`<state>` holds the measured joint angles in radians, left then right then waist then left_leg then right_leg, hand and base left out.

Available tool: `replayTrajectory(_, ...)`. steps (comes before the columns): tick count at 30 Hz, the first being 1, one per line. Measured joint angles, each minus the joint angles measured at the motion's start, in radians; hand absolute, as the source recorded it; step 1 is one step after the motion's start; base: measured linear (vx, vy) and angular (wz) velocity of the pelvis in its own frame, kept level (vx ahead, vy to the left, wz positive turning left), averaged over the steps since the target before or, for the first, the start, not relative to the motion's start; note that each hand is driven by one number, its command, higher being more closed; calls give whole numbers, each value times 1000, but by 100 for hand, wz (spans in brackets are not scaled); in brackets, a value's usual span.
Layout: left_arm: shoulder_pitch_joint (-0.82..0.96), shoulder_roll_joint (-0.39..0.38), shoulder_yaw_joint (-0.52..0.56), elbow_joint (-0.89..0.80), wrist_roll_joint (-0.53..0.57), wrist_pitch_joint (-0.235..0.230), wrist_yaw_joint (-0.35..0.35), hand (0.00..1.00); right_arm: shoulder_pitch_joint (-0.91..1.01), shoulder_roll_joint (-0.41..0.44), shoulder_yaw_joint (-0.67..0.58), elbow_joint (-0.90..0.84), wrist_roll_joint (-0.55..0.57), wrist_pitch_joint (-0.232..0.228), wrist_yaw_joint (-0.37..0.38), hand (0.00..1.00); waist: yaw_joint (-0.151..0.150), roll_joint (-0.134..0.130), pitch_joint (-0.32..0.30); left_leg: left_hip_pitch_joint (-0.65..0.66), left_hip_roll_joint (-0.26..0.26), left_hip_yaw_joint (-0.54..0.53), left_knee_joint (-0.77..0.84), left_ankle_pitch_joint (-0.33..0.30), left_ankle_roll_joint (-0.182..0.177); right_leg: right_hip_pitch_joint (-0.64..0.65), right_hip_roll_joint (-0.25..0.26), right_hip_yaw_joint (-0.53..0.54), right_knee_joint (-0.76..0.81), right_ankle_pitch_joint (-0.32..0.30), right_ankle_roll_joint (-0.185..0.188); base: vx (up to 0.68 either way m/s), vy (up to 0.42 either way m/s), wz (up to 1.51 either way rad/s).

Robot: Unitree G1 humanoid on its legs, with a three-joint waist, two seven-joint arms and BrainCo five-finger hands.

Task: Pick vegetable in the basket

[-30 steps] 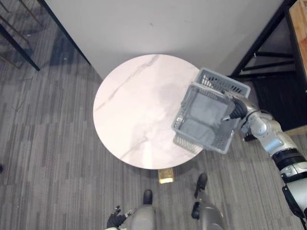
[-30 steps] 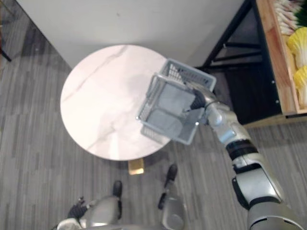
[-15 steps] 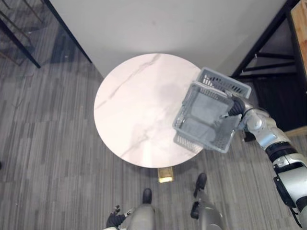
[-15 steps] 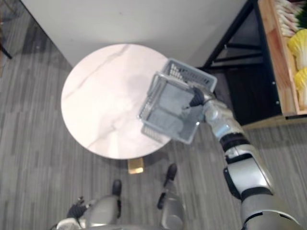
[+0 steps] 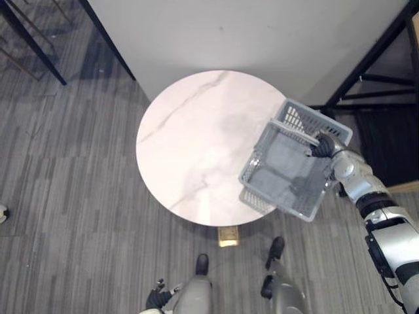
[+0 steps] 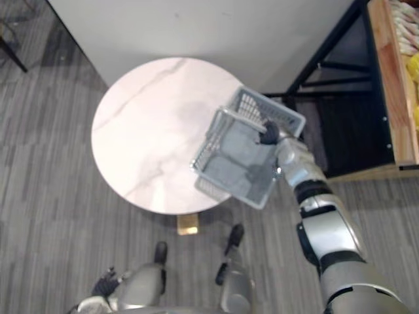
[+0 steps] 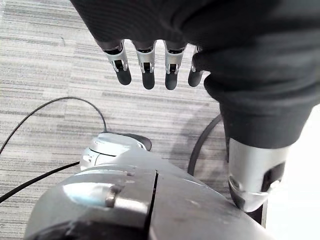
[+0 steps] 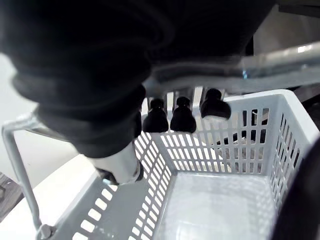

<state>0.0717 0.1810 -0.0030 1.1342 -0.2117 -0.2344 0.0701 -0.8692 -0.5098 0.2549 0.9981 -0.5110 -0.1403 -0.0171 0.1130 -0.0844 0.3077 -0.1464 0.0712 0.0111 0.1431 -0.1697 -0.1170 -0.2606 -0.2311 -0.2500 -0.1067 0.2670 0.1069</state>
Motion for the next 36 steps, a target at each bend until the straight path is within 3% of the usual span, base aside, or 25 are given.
replayTrajectory(7, -2, 1, 1, 0, 34, 4, 4, 0, 26, -5, 127, -70, -17, -5, 21, 100, 3, 0, 0, 7, -4, -3, 0, 1, 1, 9, -4, -4, 0, 0, 0, 8, 5, 1)
replayTrajectory(12, -2, 5, 1, 1, 39, 5, 4, 0, 70, -23, 276, -179, -42, -79, 73, 100, 4, -11, -12, 11, -3, -15, 2, 1, 2, 22, -4, -14, 0, 0, 1, 2, -1, 5)
replayTrajectory(17, -2, 16, 1, 1, 53, 5, 3, 0, 103, -25, 363, -260, -42, -95, 108, 100, 4, -35, -29, 10, -3, -13, 3, 1, 2, 22, -4, -12, 0, -1, 1, 1, -1, 1)
replayTrajectory(25, 1, 20, 9, 0, 79, 8, 1, 0, 193, -179, 449, -498, -77, -168, 144, 100, -1, -44, -36, 40, 0, 2, 5, 0, 1, 40, -1, 5, 0, 1, 3, 17, 6, -5)
replayTrajectory(31, 23, 37, 10, 2, 109, 16, -8, 0, 245, -311, 449, -611, -77, -175, 144, 100, -16, -70, -96, 48, 12, 17, 3, -1, -1, 39, 11, 21, -1, 0, 5, 1, -10, -7)
replayTrajectory(36, 34, 38, 11, 6, 111, 17, -9, 0, 261, -363, 422, -652, -77, -195, 143, 100, -26, -69, -115, 50, 28, 36, 1, -6, -8, 36, 27, 39, -1, -21, 14, -38, -41, -12)
